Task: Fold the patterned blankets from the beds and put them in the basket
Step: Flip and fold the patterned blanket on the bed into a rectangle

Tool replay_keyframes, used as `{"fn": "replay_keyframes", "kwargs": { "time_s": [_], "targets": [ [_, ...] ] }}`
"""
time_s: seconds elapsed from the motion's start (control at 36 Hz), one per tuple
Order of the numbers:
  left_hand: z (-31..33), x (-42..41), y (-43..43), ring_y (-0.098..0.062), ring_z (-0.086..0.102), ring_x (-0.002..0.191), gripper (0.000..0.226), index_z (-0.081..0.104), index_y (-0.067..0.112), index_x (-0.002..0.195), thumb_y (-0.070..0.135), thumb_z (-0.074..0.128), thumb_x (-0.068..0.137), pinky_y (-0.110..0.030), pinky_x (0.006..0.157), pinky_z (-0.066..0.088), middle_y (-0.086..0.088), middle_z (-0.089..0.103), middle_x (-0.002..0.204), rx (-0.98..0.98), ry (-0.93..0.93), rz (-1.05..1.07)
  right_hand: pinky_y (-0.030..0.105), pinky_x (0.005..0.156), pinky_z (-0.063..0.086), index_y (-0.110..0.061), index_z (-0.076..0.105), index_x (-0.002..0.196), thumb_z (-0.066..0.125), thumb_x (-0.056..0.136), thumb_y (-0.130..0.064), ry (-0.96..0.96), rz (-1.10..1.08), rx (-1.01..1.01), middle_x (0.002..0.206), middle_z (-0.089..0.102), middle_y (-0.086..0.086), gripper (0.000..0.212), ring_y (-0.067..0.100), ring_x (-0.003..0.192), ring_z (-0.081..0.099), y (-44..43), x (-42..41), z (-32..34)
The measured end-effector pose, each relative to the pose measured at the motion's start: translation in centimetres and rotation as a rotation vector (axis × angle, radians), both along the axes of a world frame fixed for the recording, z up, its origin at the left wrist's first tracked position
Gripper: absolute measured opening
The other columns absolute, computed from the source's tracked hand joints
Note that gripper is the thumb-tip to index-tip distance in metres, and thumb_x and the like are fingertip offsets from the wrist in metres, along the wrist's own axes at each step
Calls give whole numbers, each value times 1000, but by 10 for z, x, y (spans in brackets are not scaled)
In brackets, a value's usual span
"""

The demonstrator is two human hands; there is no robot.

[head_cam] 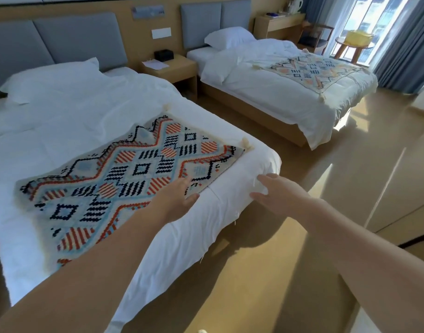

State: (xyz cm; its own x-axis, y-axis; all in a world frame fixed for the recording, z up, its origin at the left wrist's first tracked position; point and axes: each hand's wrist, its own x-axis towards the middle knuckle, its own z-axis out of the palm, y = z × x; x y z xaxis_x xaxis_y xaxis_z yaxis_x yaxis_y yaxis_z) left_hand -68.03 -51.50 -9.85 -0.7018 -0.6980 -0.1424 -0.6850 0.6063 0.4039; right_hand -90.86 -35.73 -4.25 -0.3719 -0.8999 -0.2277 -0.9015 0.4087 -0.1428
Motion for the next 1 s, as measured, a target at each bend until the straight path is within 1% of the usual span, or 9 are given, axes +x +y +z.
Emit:
{"fn": "replay_keyframes", "kwargs": {
  "time_s": [0.11,0.25,0.33,0.42,0.56,0.61,0.72,0.83,1.0],
  "targets": [
    [-7,-17,-24,-19,28,141,68,23,14,149,50,41,95,-37,115,25,-4,30,154,38,-1,29,38,102,42,-22,30,147,41,94,-56,-16,53,20,145,42,2,64,26,127,47,-37,-22,-4],
    [-13,-47,-51,-20,26,142,67,21,12,150,47,40,97,-35,116,22,-4,26,156,42,-35,93,38,102,43,-19,34,145,40,95,-54,4,139,14,142,45,5,62,27,124,49,-88,-57,-11],
    [-11,-70,-69,-20,28,140,66,21,12,150,46,41,97,-34,115,25,-5,27,155,53,-30,149,38,97,45,-19,40,140,40,95,-54,14,214,-4,135,52,4,57,25,117,53,-121,-84,-17],
    [-5,-95,-85,-19,35,135,63,25,13,148,45,42,97,-32,108,29,-4,34,151,50,-15,219,35,89,47,-20,45,132,42,95,-52,-14,287,-18,125,56,1,50,23,107,56,-153,-115,-19],
    [7,-141,-107,-20,31,138,62,24,11,148,43,41,98,-30,110,25,-6,31,153,45,-22,291,40,89,50,-21,48,133,46,94,-49,-88,362,-24,125,54,1,48,23,104,56,-200,-166,-12],
    [8,-156,-116,-20,31,138,62,24,11,148,43,42,98,-30,111,24,-6,30,153,41,-15,329,42,89,50,-20,47,133,46,94,-49,-77,405,-1,123,54,2,48,24,104,56,-219,-183,-11],
    [2,-180,-131,-18,27,141,65,23,12,149,46,41,97,-31,113,22,-5,27,155,53,-24,380,42,84,51,-20,50,125,44,93,-53,-46,467,33,113,55,3,46,23,95,57,-255,-210,-18],
    [-1,-193,-148,-19,28,140,64,24,11,149,46,41,97,-33,114,23,-6,28,155,53,-46,419,41,86,50,-19,48,129,44,93,-54,-56,499,65,119,54,4,50,25,100,57,-289,-222,-25],
    [-5,-208,-194,-19,22,143,64,18,9,150,42,37,99,-30,114,18,-7,22,157,86,-71,469,41,97,46,-22,37,143,42,92,-59,-61,528,99,140,46,4,63,27,119,52,-351,-233,-37]
  ]
}}
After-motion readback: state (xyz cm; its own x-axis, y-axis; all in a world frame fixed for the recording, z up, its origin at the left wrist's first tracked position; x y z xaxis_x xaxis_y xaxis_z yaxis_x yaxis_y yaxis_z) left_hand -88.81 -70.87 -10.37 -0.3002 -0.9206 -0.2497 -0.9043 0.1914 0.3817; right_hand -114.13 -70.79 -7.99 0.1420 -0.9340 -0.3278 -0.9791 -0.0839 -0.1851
